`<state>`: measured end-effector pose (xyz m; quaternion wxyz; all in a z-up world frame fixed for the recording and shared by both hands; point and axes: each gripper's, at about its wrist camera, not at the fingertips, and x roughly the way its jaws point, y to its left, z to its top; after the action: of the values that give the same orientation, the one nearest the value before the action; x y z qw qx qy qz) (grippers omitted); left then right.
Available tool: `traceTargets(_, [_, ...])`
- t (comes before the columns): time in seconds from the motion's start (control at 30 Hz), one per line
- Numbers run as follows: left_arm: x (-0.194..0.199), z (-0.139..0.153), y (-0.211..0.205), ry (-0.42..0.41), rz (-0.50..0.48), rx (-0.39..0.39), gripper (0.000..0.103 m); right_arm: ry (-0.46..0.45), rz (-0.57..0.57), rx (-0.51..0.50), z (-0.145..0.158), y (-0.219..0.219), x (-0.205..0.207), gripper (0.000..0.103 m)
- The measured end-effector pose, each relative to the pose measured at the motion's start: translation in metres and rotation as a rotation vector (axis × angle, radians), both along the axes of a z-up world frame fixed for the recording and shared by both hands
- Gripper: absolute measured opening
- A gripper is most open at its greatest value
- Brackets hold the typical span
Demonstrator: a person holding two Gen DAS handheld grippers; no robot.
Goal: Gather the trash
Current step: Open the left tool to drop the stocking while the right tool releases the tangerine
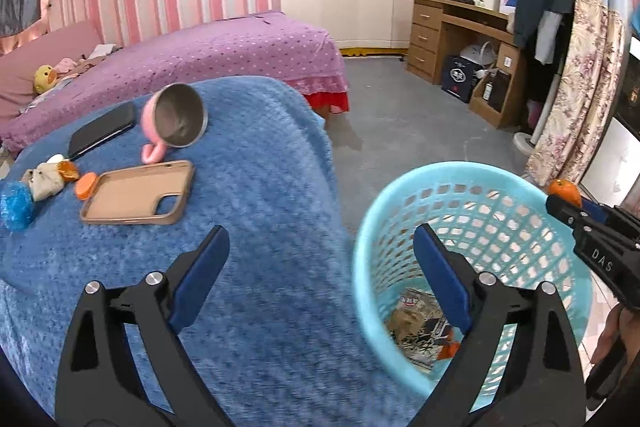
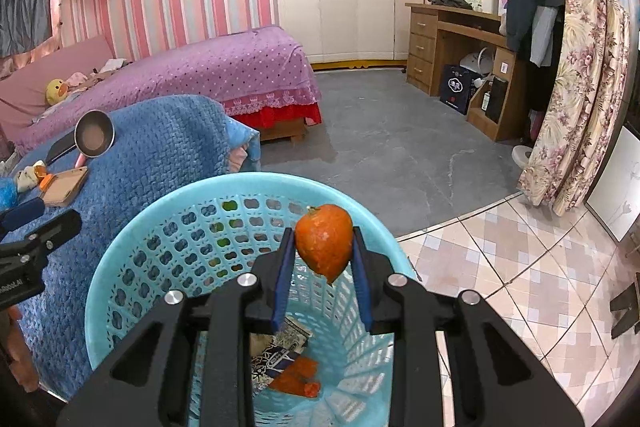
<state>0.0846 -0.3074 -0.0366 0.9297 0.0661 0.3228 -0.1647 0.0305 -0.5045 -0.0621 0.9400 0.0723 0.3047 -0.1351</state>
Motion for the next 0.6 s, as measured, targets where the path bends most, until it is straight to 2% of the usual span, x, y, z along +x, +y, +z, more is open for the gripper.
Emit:
traceTargets(0.13, [0.002, 0.001, 0.015, -0.009, 0.022, 0.004, 0.092, 0.003, 0.01, -0.015, 0.002, 0.01, 0.006, 0.03])
traceTargets(0.17, [0.003, 0.001, 0.019, -0.007, 0.027, 0.003, 0.092, 0.004, 0.014, -0.018, 0.003, 0.014, 0.008, 0.035])
traceTargets(0.2, [0.004, 0.002, 0.022, -0.006, 0.03, 0.003, 0.092, 0.002, 0.014, -0.023, 0.005, 0.016, 0.01, 0.047])
traceTargets(0.27, [0.005, 0.003, 0.029, -0.008, 0.038, 0.004, 0.092, -0.001, 0.011, -0.035, 0.008, 0.021, 0.011, 0.064])
traceTargets(0.3, [0.005, 0.004, 0.034, -0.01, 0.044, 0.004, 0.092, -0.006, 0.009, -0.037, 0.009, 0.023, 0.012, 0.068])
traceTargets(0.37, [0.006, 0.007, 0.042, -0.016, 0.05, 0.003, 0.093, -0.004, -0.001, -0.034, 0.011, 0.025, 0.014, 0.072])
traceTargets(0.5, [0.008, 0.014, 0.062, -0.042, 0.063, 0.011, 0.094, -0.004, -0.008, -0.047, 0.014, 0.034, 0.017, 0.088])
traceTargets(0.6, [0.011, 0.02, 0.079, -0.051, 0.079, 0.019, 0.095, -0.011, -0.018, -0.072, 0.019, 0.045, 0.02, 0.091])
